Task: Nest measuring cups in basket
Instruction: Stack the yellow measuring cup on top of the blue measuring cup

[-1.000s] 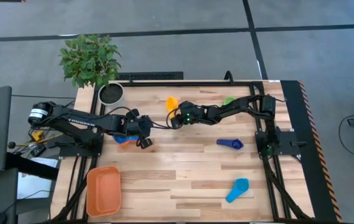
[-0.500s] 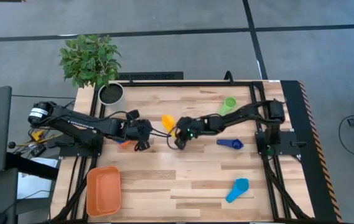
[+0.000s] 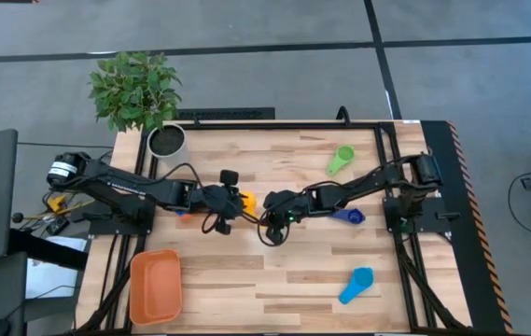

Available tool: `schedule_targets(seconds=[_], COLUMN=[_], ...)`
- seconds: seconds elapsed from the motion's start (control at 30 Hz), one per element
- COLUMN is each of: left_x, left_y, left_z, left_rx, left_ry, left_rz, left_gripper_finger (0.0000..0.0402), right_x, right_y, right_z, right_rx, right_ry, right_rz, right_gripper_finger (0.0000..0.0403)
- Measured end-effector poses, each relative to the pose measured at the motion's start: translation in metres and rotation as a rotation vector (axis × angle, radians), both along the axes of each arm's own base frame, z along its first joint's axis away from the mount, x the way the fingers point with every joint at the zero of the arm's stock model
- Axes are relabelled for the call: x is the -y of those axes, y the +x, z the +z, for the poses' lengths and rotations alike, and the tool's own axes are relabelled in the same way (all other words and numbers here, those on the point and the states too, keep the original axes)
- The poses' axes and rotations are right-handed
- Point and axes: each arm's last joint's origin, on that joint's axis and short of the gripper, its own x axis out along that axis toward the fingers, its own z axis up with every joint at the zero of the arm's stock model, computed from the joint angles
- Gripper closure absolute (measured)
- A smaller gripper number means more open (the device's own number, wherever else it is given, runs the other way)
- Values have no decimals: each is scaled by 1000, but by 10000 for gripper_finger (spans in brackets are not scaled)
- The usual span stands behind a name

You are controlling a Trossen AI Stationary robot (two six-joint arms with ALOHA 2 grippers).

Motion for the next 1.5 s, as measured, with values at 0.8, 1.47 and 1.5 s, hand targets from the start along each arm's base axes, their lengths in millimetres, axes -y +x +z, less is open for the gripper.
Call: schedule_targets(seconds=[0.8,1.47,1.5], left_x=[-6,-13,-14], left_y=[-8,-113,-118], left_z=[-5,21,21], left_rx=[-79,-239,-216], left_ry=[-52,-384,-413], left_rz=[333,915,915], left_gripper_finger=[399,401,401], right_x=[-7,-21,-21], right_y=[1,-4,-4], right_z=[4,3,3], right_rx=[48,55,55], right_ry=[-79,-279,-278], right_rz=[-125,-319,-320], right_gripper_finger=[330,194,194])
